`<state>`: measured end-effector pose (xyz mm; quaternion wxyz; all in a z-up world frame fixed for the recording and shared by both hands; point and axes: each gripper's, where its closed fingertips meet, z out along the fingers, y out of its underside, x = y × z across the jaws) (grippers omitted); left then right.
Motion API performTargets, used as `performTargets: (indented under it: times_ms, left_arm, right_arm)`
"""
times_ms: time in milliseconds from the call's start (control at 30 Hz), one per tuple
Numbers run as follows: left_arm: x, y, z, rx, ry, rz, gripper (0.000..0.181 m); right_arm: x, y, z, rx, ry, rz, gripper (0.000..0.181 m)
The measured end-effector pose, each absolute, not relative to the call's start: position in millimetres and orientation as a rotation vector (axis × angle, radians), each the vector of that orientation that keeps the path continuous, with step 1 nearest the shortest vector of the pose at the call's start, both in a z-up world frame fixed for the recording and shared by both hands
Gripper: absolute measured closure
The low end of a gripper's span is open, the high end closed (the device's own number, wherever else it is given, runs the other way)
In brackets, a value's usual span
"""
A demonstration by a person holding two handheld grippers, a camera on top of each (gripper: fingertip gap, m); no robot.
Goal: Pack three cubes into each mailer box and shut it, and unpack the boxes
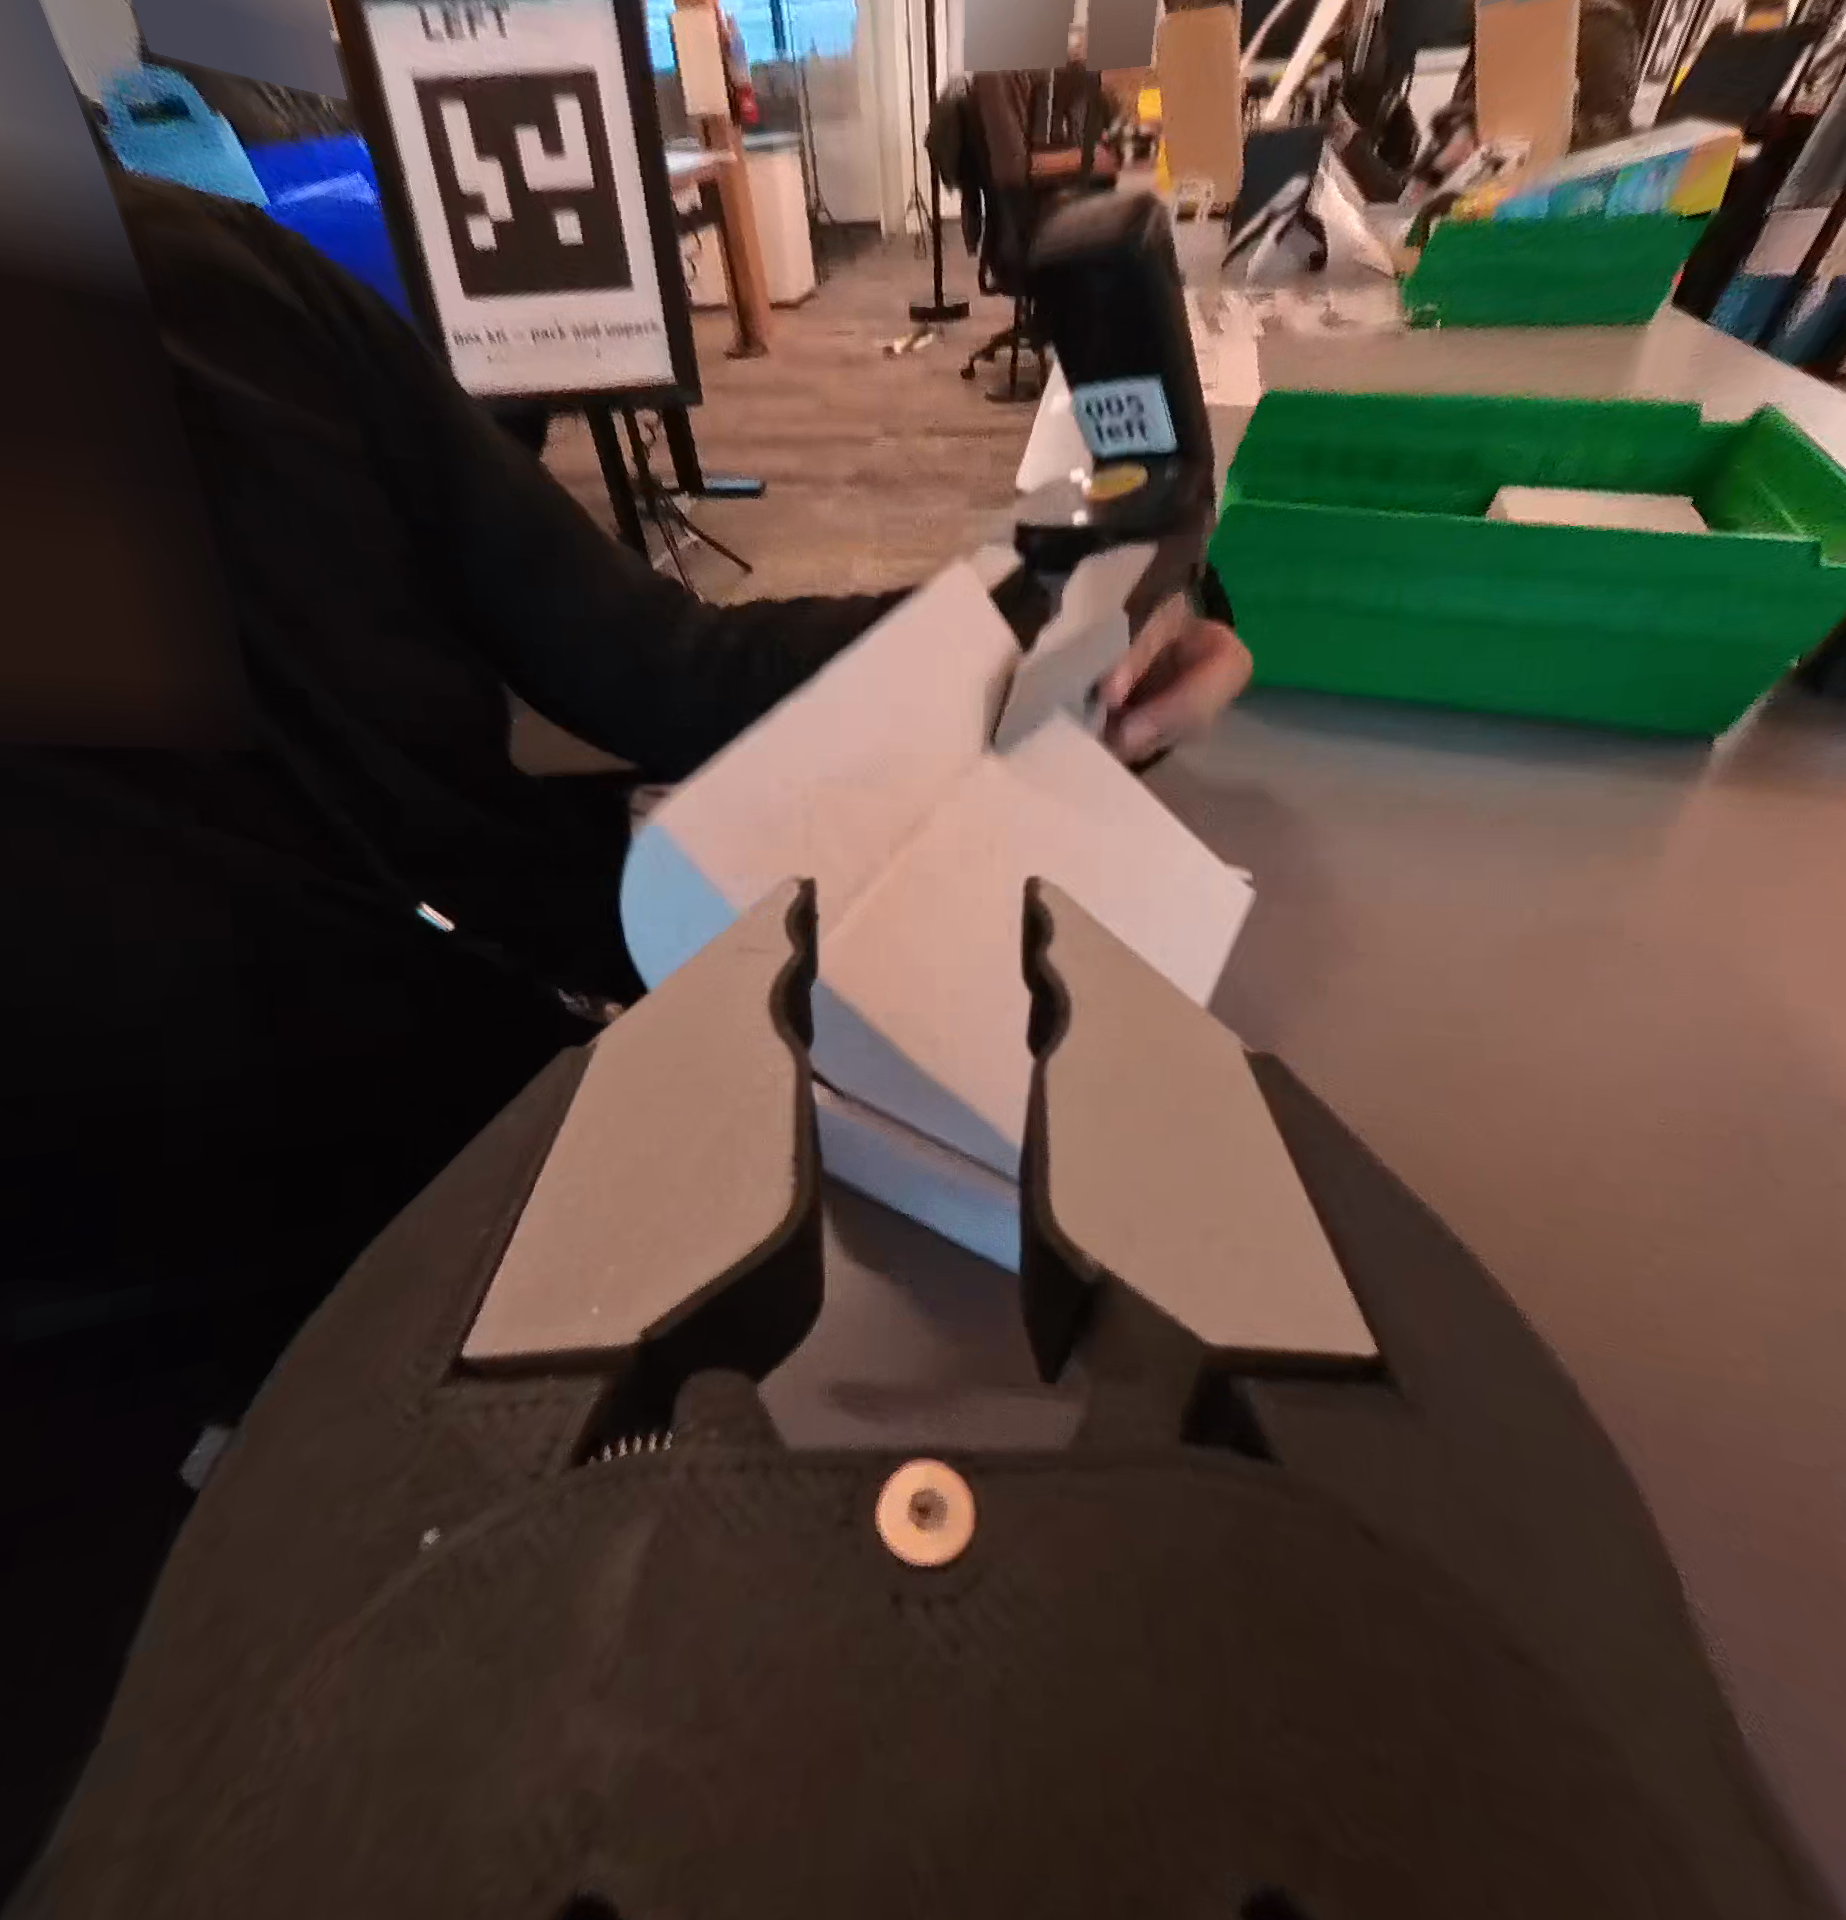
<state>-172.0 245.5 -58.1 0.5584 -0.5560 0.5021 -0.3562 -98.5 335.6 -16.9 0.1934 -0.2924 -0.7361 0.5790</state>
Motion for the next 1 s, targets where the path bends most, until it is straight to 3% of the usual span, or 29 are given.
performTargets:
  times_ms: [267, 367, 567, 1000]
  left_arm:
    - [-159.6, 231.0, -102.9, -1.542, 1.305, -1.024, 0.123]
    - [-159.7, 232.8, -102.2, -1.556, 1.288, -1.045, 0.124]
    - [-159.5, 231.7, -107.8, -1.602, 1.302, -1.061, 0.128]
    - [-159.3, 232.4, -106.9, -1.624, 1.271, -1.101, 0.128]
  right_arm:
    - [-111.7, 299.9, -71.6, -0.898, -2.426, 1.208, 0.161]
    - [-109.2, 304.6, -107.2, -0.994, -2.580, 0.945, 0.181]
    - [-112.5, 307.9, -118.3, -1.267, -2.612, 0.991, 0.181]
    - [-104.2, 296.6, -103.9, -1.114, -2.678, 0.979, 0.181]
